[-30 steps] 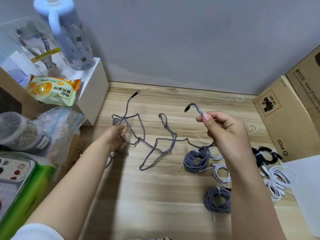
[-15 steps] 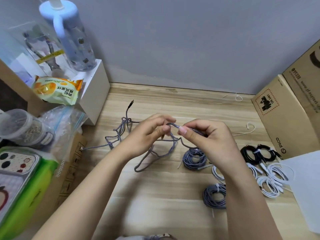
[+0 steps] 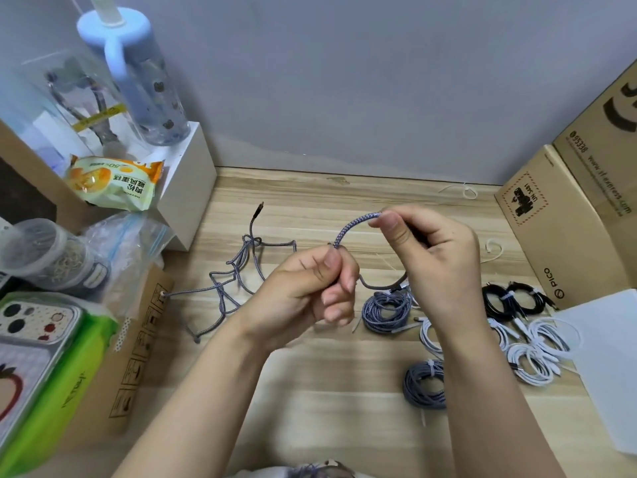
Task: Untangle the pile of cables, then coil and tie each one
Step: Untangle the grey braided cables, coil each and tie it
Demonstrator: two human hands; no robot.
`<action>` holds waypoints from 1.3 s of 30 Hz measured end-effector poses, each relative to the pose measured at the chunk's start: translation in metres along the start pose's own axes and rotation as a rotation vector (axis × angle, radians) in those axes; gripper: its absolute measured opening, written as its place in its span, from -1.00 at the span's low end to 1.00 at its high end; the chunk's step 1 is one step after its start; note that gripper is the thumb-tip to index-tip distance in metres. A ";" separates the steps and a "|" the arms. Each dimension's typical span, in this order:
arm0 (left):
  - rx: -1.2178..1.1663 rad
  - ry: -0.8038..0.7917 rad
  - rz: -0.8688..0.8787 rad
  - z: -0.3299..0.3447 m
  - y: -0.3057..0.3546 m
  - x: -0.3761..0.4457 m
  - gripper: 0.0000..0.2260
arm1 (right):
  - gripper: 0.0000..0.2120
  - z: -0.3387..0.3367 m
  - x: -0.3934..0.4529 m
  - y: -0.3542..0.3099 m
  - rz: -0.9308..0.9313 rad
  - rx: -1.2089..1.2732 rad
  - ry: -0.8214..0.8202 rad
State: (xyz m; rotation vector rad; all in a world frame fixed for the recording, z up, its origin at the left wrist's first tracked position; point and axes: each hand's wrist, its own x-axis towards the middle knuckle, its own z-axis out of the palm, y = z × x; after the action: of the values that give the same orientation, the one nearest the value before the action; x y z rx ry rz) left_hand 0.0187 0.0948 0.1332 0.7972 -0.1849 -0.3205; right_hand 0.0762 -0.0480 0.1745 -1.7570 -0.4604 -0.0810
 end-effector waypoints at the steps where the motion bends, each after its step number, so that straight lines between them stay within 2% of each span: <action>1: -0.120 -0.080 -0.007 0.005 0.003 -0.002 -0.79 | -0.84 0.000 0.001 0.000 -0.031 -0.060 0.012; 3: -0.347 -0.227 -0.029 0.021 0.013 -0.004 -0.79 | -0.80 0.004 0.001 -0.001 -0.065 -0.112 0.013; 6: -0.457 -0.175 0.014 0.036 0.039 -0.006 -0.77 | -0.85 0.019 -0.004 -0.001 0.010 -0.003 -0.146; 8: -0.555 -0.164 0.017 0.033 0.049 -0.003 -0.76 | -0.77 0.030 -0.012 0.004 0.123 0.034 -0.306; 11: -0.540 0.024 0.041 0.022 0.055 0.002 -0.81 | -0.66 0.037 -0.027 0.010 0.286 0.038 -0.483; 12: -0.493 0.122 0.074 0.018 0.051 0.005 -0.82 | -0.66 0.037 -0.032 0.009 0.372 0.085 -0.535; 14: -0.241 0.390 0.159 0.014 0.045 0.007 -0.80 | -0.76 0.036 -0.040 0.005 0.524 0.173 -0.634; 15: -0.108 0.455 0.212 0.011 0.040 0.006 -0.79 | -0.83 0.035 -0.043 0.004 0.557 0.176 -0.676; 17: 0.014 0.516 0.234 0.009 0.036 0.006 -0.76 | -0.88 0.032 -0.048 0.002 0.602 0.229 -0.760; 19: 0.063 0.517 0.208 0.003 0.035 0.005 -0.71 | -0.93 0.028 -0.049 0.000 0.720 0.406 -0.817; 21: 0.157 0.536 0.188 -0.003 0.038 0.001 -0.66 | -0.89 0.024 -0.050 -0.001 0.815 0.553 -0.828; 23: 0.241 0.538 0.127 -0.010 0.042 -0.002 -0.63 | -0.84 0.020 -0.052 0.000 0.839 0.541 -0.816; 25: 0.307 0.455 -0.007 -0.016 0.043 -0.008 -0.65 | -0.84 0.017 -0.050 0.001 0.777 0.412 -0.725; 29: 0.429 0.282 -0.345 -0.019 0.038 -0.015 -0.65 | -0.83 0.018 -0.045 0.005 0.442 0.024 -0.490; 32: 0.533 0.110 -0.528 -0.019 0.033 -0.020 -0.78 | -0.77 0.018 -0.043 0.001 0.360 -0.032 -0.321; 35: 0.398 -0.173 -0.564 -0.024 0.031 -0.027 -0.66 | -0.78 0.014 -0.038 -0.008 0.333 0.047 -0.259; 37: 0.336 -0.284 -0.527 -0.025 0.028 -0.028 -0.60 | -0.79 0.014 -0.037 -0.012 0.313 0.085 -0.235; 39: 0.166 -0.373 -0.493 -0.022 0.024 -0.028 -0.61 | -0.78 0.017 -0.036 -0.012 0.287 0.107 -0.185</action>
State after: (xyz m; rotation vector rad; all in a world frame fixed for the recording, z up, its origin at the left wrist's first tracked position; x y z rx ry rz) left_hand 0.0036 0.1354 0.1343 0.9390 -0.3683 -0.9312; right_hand 0.0360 -0.0389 0.1711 -1.7145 -0.3339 0.3065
